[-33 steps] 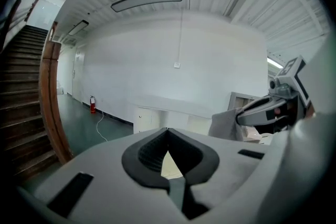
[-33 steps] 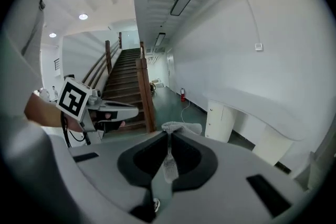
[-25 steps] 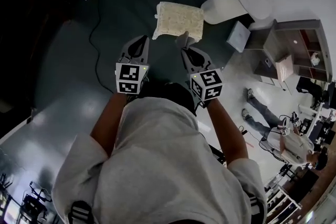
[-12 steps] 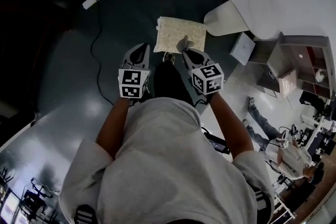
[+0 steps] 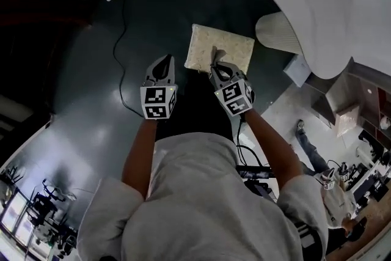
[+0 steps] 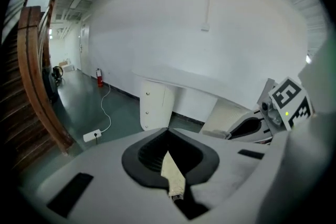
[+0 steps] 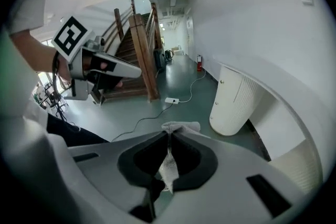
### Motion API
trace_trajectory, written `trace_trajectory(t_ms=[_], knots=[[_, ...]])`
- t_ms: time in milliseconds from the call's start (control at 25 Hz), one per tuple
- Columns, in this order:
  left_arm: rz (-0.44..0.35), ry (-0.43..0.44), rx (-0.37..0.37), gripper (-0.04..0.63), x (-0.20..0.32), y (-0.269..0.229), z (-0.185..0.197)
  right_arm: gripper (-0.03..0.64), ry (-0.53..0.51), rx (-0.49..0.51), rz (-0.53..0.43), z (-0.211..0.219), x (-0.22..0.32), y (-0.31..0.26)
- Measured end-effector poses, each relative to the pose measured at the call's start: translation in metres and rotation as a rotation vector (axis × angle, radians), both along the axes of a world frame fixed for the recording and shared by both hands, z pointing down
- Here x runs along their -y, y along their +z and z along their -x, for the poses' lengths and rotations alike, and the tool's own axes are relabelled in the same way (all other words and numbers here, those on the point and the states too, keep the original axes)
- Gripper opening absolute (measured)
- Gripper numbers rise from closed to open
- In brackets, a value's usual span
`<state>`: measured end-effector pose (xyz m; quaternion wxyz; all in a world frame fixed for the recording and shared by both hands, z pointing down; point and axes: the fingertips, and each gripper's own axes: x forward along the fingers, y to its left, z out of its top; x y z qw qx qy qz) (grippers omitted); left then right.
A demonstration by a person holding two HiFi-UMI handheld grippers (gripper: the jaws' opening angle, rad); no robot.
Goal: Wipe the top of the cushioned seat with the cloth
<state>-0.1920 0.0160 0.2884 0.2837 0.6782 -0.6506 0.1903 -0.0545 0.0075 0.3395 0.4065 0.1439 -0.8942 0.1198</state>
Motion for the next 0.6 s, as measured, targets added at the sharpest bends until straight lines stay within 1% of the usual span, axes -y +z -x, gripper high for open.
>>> trace_trajectory(t_ms=[80,160,280,360,440,520,600], knots=[[0.042,-0.003,-0.032,0.015,0.004,0.024,0.0,0.029,0.007,-0.019,-0.006,0.002,0.009,0.022],[0.079,0.018,-0.05,0.015,0.008,0.049,-0.003,0.029,0.0,-0.041,-0.012,0.002,0.015,0.044],[0.12,0.049,-0.035,0.015,0.017,0.089,-0.003,0.029,-0.06,-0.101,-0.042,0.005,0.025,0.083],[0.125,0.046,-0.046,0.015,0.028,0.122,0.006,0.029,-0.125,-0.159,-0.089,0.015,0.037,0.117],[0.138,0.026,-0.097,0.015,0.032,0.158,0.018,0.029,-0.2,-0.227,-0.15,0.028,0.045,0.151],[0.163,0.003,-0.141,0.015,0.025,0.19,0.028,0.029,-0.271,-0.293,-0.223,0.041,0.052,0.18],[0.188,-0.002,-0.148,0.015,0.013,0.218,0.033,0.029,-0.324,-0.349,-0.293,0.051,0.059,0.204]])
